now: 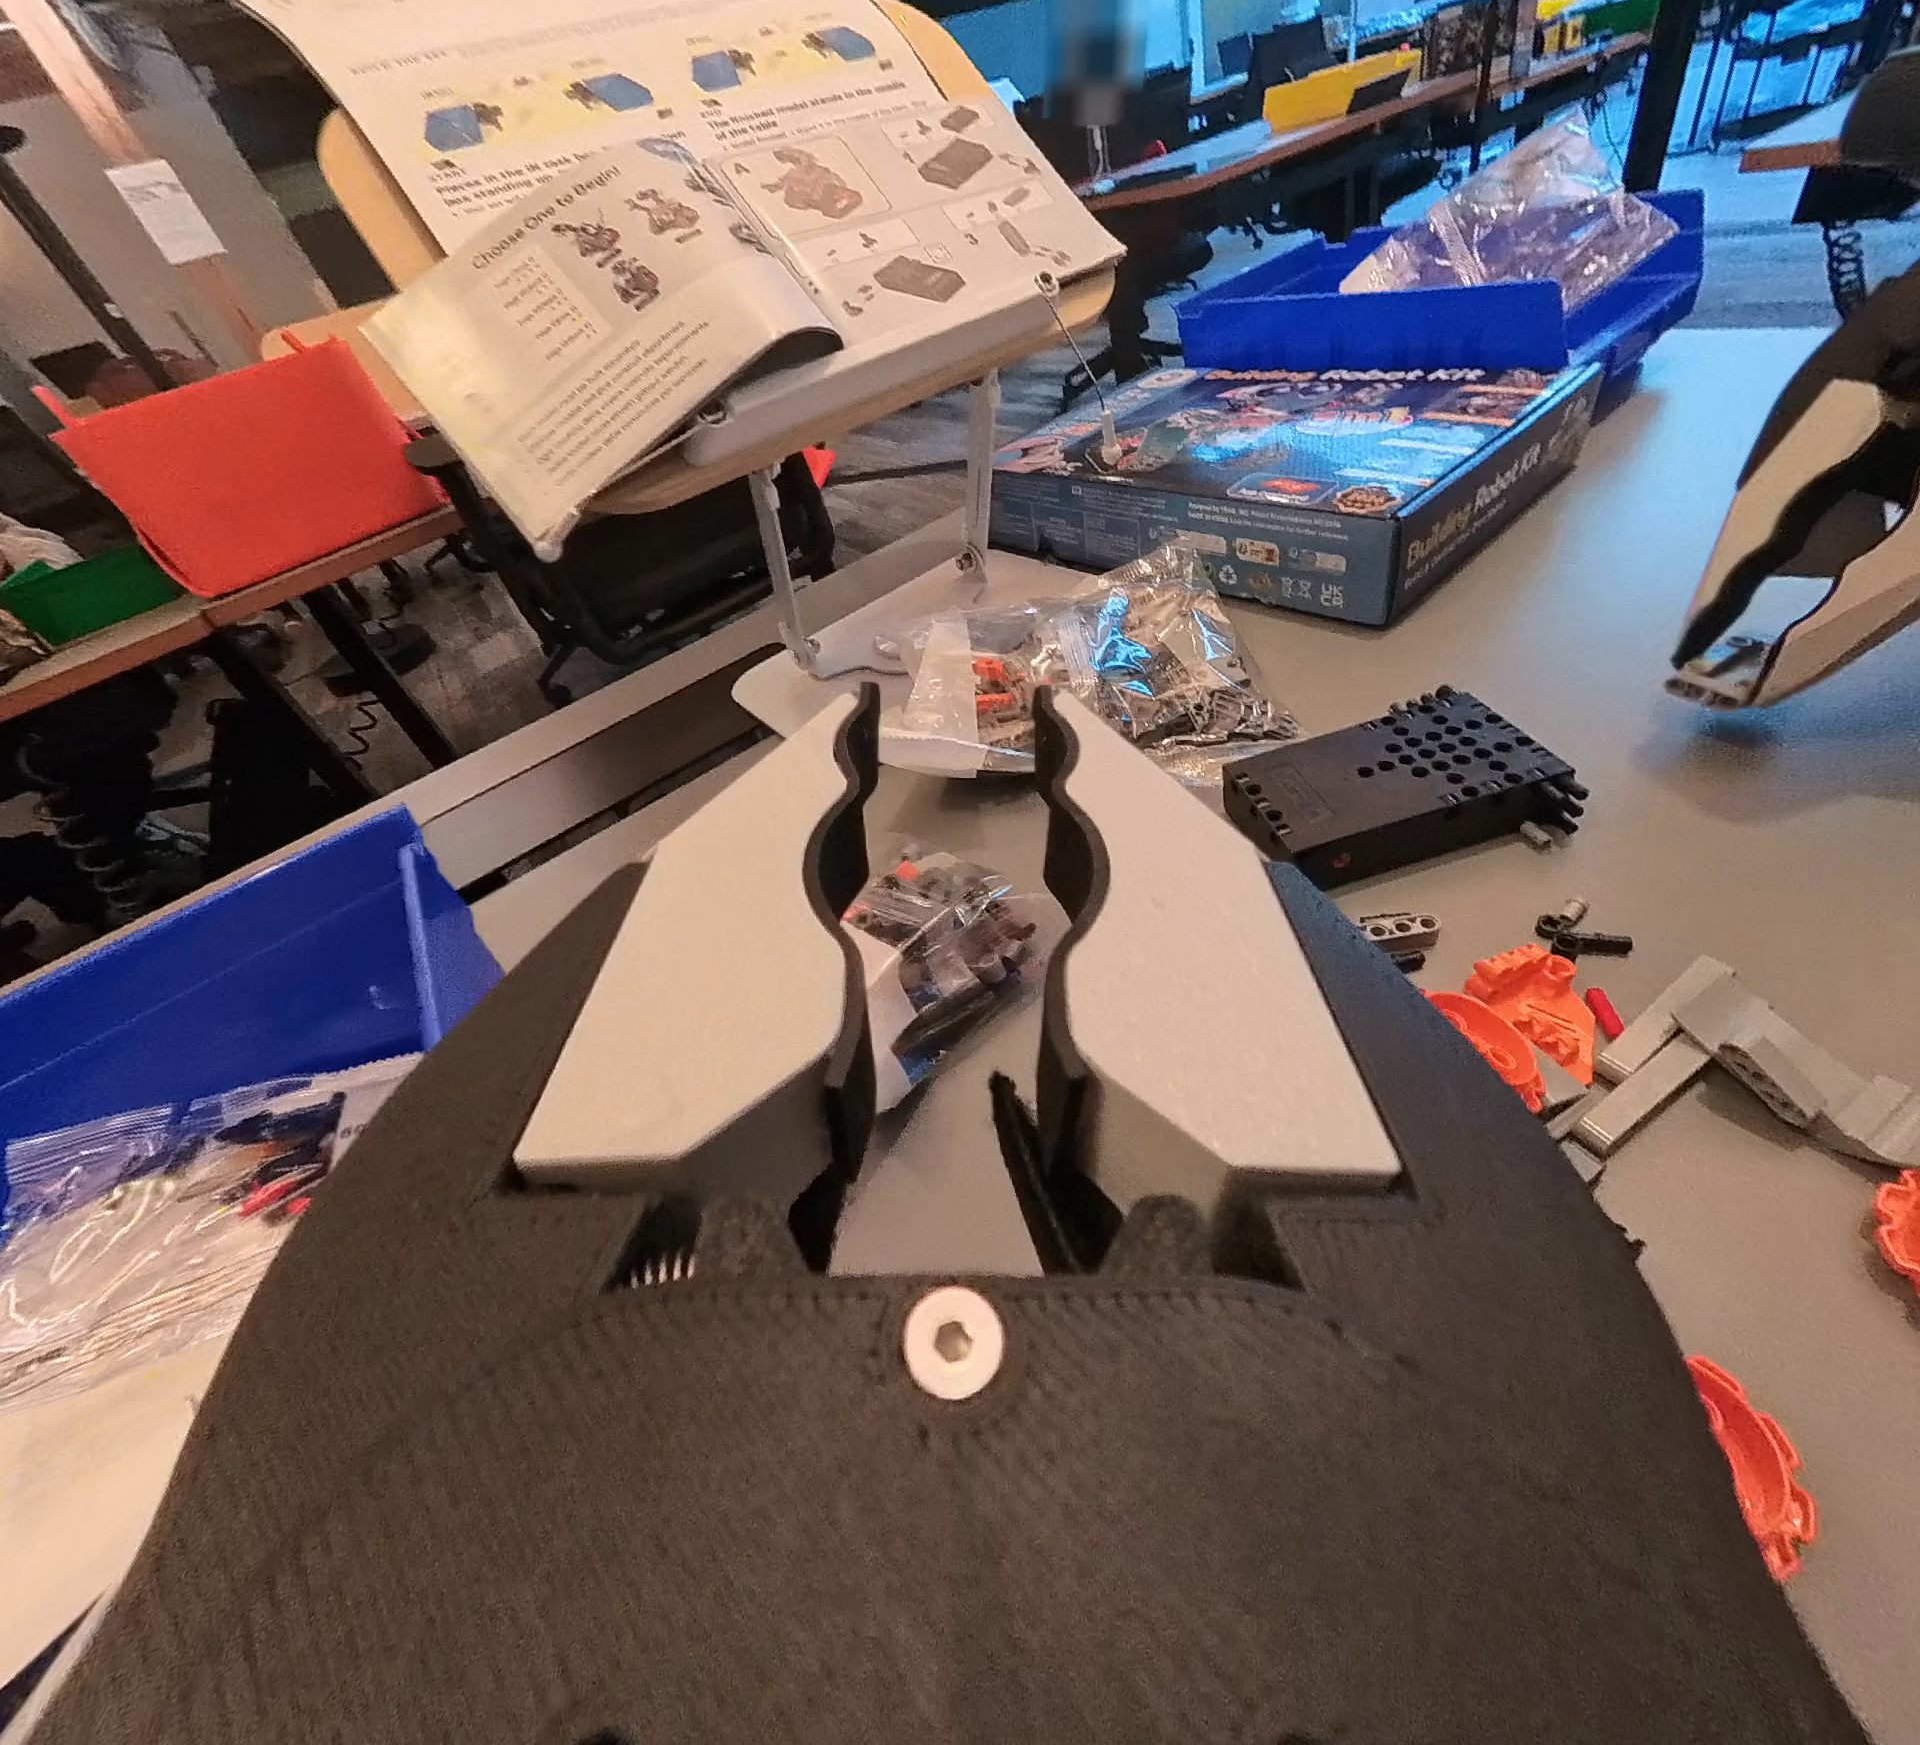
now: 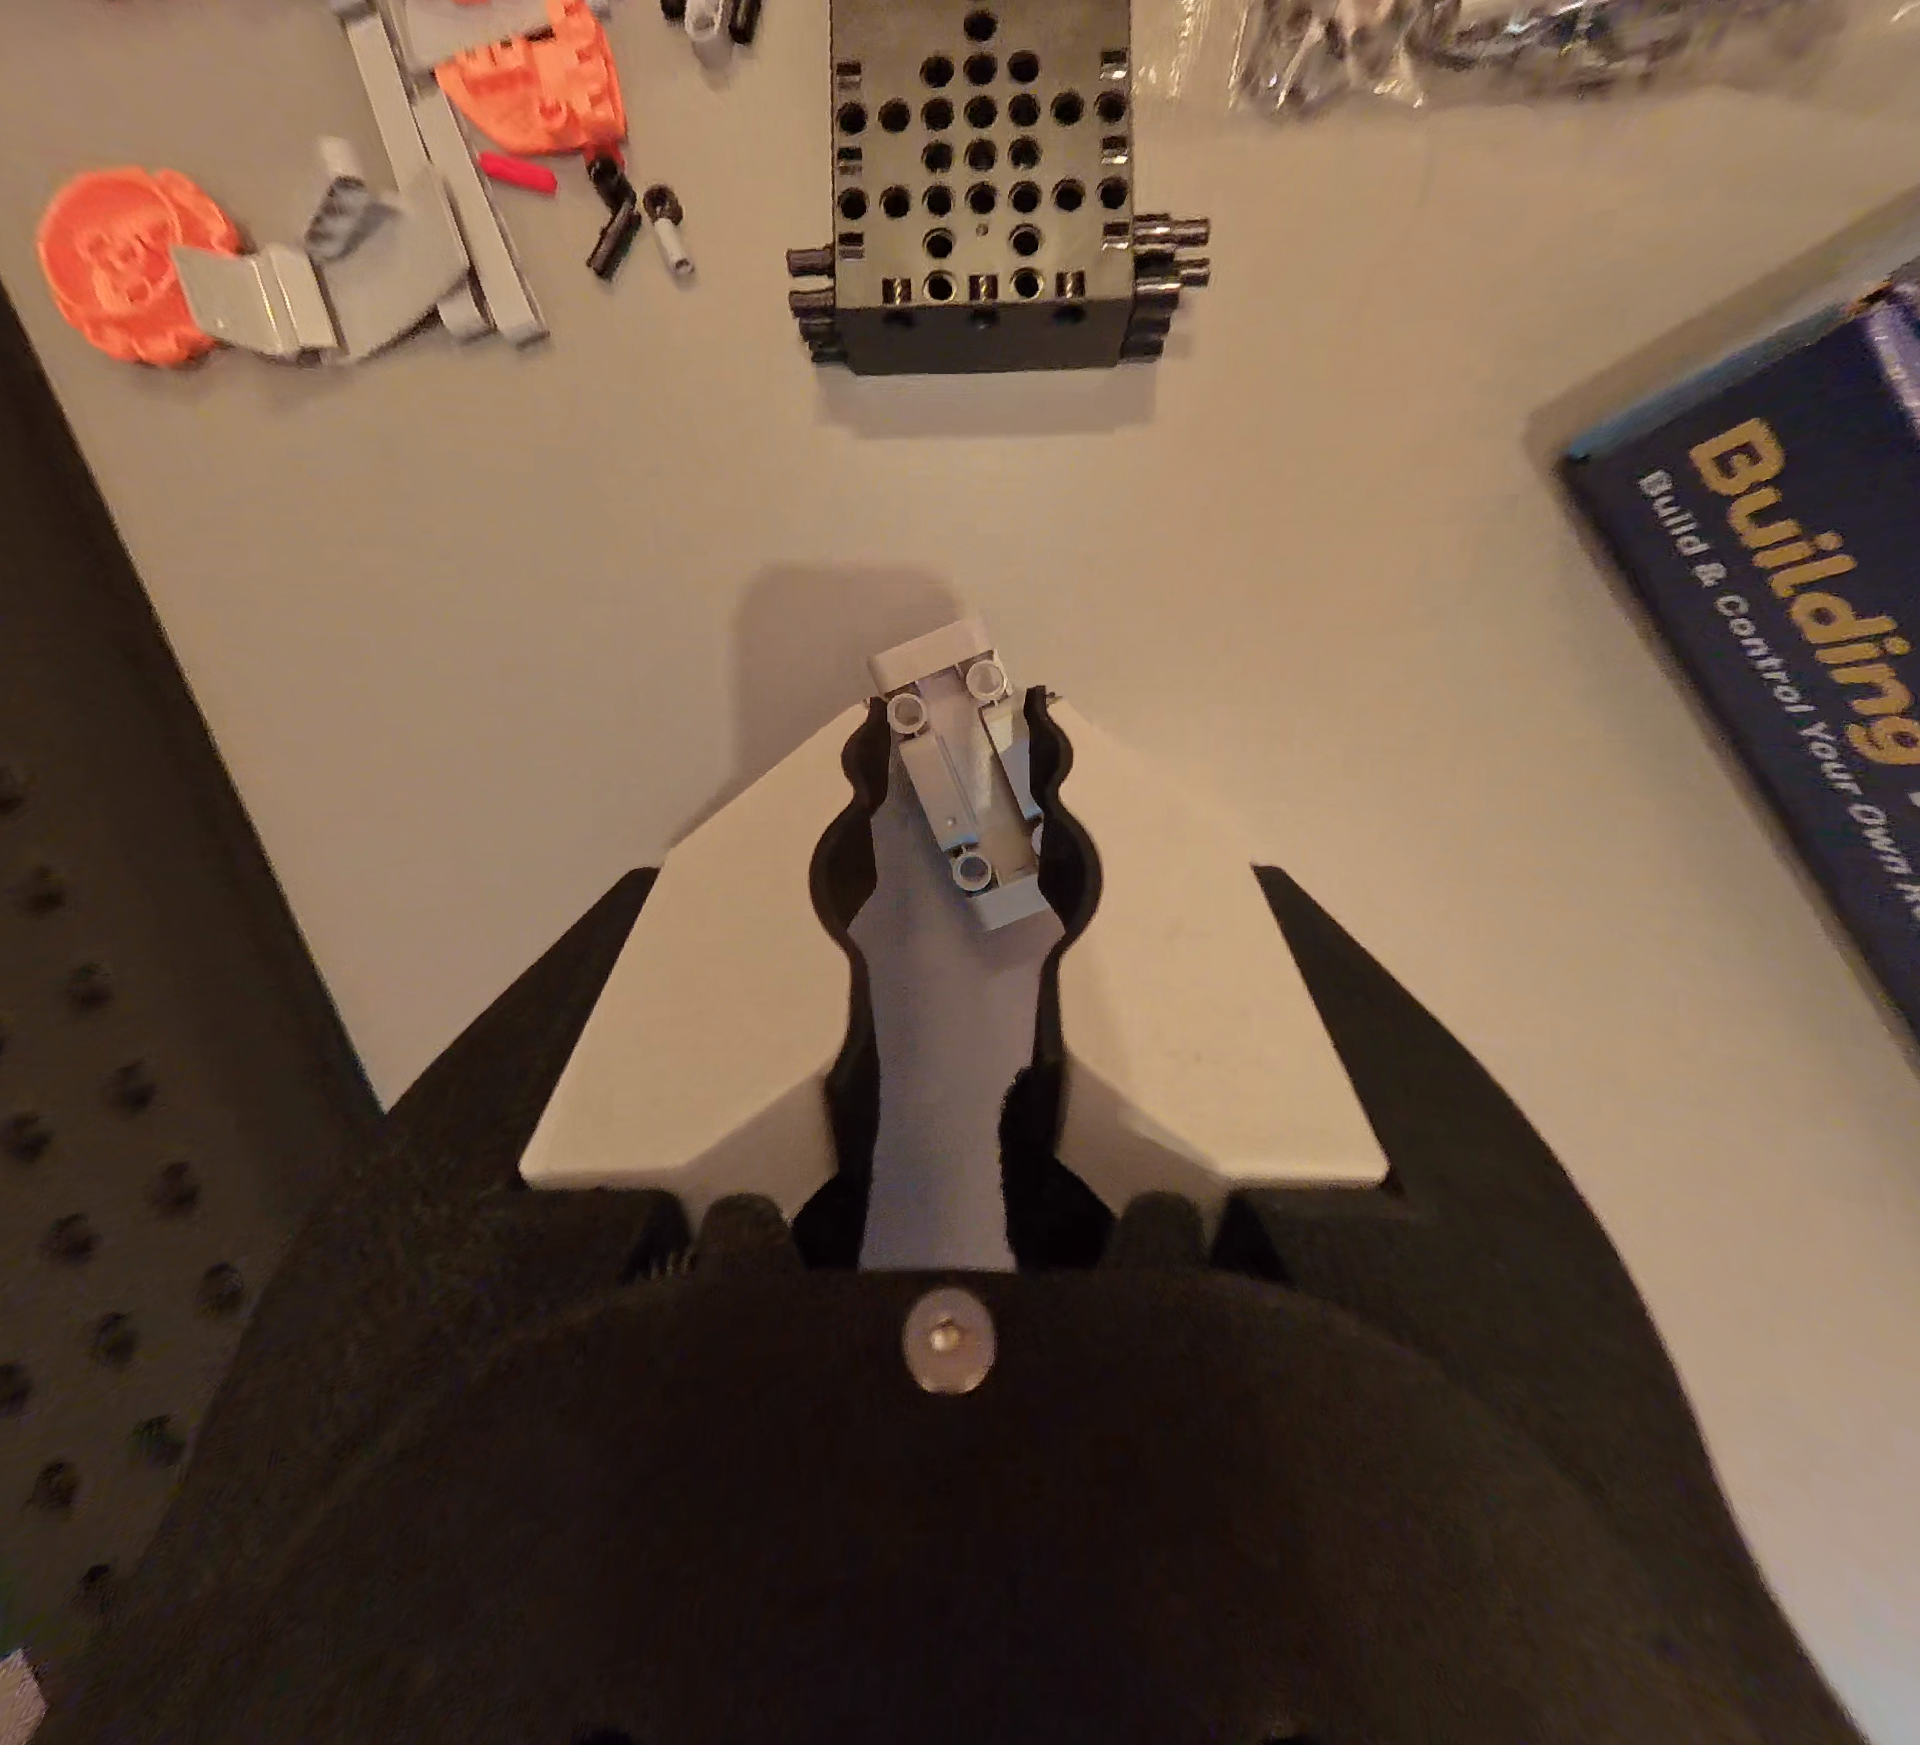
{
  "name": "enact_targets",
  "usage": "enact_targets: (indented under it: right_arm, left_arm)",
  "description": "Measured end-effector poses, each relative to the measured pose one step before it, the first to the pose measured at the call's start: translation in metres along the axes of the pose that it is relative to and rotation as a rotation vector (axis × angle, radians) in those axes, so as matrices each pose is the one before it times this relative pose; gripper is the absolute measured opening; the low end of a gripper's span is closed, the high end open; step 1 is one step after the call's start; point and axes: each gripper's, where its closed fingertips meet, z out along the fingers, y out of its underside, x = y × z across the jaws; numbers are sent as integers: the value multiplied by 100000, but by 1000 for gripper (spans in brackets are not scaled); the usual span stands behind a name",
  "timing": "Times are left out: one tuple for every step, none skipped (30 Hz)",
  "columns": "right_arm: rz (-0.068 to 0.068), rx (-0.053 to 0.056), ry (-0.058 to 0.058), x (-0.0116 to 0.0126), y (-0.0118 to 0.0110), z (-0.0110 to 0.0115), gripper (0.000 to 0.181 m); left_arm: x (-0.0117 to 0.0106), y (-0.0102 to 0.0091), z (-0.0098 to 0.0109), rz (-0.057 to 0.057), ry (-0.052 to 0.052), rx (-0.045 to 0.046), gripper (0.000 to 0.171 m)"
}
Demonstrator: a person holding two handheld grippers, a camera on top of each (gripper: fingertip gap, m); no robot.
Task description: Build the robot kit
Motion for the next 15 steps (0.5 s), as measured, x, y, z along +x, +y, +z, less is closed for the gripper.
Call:
enact_targets:
  right_arm:
    - [-585, -531, -700, -293, 81, 237, 25]
    - [-810, 122, -1684, -451, -92, 256, 25]
    - [-720, 241, -1405, -391, -187, 295, 25]
    - [-638, 238, -1165, -375, -252, 345, 25]
    - [-772, -192, -2051, -576, -240, 468, 26]
    - [-497, -1480, -1781, -558, -119, 507, 27]
    - [-148, -732, 446, -245, -364, 274, 37]
    - [-581, 1955, 894, -272, -973, -44, 38]
    - [-2287, 3374, -751, -687, -1407, -46, 37]
    - [-2653, 2492, -1287, -840, -1387, 279, 36]
    - [-1641, 126, -568, -673, -1008, 669, 32]
    - [-949, -1500, 496, -379, -594, 886, 30]
    - [-220, -1462, -330, -379, -380, 883, 28]
    - [994, 134, -915, -348, -432, 775, 23]
    - [1707, 755, -515, -178, -329, 668, 14]
  left_arm:
    - [223, 232, 169, 634, 684, -1014, 28]
    - [273, 260, 201, 649, 996, -1217, 29]
    - [307, 309, 221, 666, 1232, -1497, 29]
    - [267, 314, 213, 759, 897, -1436, 29]
    - [312, 277, 200, 863, 1076, -1320, 29]
    - [297, 234, 197, 850, 1013, -1090, 30]
    - [265, 158, 164, 771, 803, -797, 30]
    - [248, 124, 156, 608, 737, -574, 29]
    - [211, 76, 141, 408, 556, -297, 30]
    - [194, 94, 131, 123, 564, -423, 29]
    - [167, 76, 127, 149, 523, -402, 29]
    - [92, 49, 76, 353, 125, -260, 30]
    - [49, 39, 36, 383, -34, -154, 30]
    - [23, 65, 15, 171, -13, -213, 30]
    - [1, 53, 0, -54, -24, -168, 30]
